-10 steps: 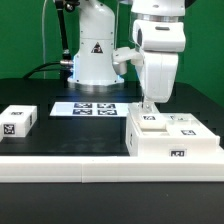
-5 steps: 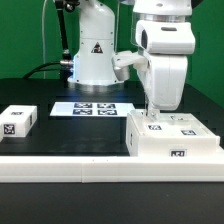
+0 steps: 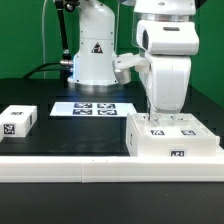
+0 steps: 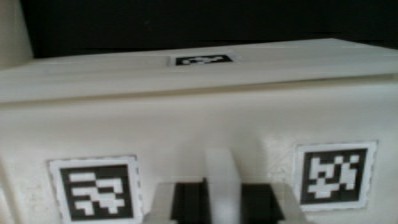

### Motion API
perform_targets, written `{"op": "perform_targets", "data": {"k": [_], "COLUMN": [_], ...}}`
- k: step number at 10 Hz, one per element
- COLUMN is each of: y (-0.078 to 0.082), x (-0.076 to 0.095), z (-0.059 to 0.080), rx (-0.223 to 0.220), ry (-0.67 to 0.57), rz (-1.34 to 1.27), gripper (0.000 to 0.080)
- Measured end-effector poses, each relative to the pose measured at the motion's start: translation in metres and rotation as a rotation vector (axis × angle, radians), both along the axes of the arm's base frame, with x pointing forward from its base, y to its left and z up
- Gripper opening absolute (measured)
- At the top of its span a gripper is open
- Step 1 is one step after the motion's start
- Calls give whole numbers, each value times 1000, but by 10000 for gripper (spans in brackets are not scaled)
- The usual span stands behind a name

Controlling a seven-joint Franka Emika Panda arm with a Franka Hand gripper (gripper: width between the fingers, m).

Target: Assemble cabinet

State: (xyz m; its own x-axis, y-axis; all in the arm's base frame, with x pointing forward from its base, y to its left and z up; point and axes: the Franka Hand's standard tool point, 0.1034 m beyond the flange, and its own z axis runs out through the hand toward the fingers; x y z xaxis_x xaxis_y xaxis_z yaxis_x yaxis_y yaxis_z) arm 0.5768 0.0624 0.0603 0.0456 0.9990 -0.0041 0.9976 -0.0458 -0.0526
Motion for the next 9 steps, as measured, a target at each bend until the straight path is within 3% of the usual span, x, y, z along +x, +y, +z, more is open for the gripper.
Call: {"op": "perform_targets", "data": {"k": [1,2,3,4,5,6,7,8,9], "y": [0,0,0,0,0,0,0,0,0], "x": [0,0,0,0,0,0,0,0,0], "z": [0,0,0,-1,-1,-1,-1,-1,0], "rx": [0,0,0,0,0,0,0,0,0], "ry": [1,1,1,1,1,1,1,1,1], "rz": [0,0,0,0,0,0,0,0,0], "gripper": [70,254,390,390,572,705,705,780,793]}}
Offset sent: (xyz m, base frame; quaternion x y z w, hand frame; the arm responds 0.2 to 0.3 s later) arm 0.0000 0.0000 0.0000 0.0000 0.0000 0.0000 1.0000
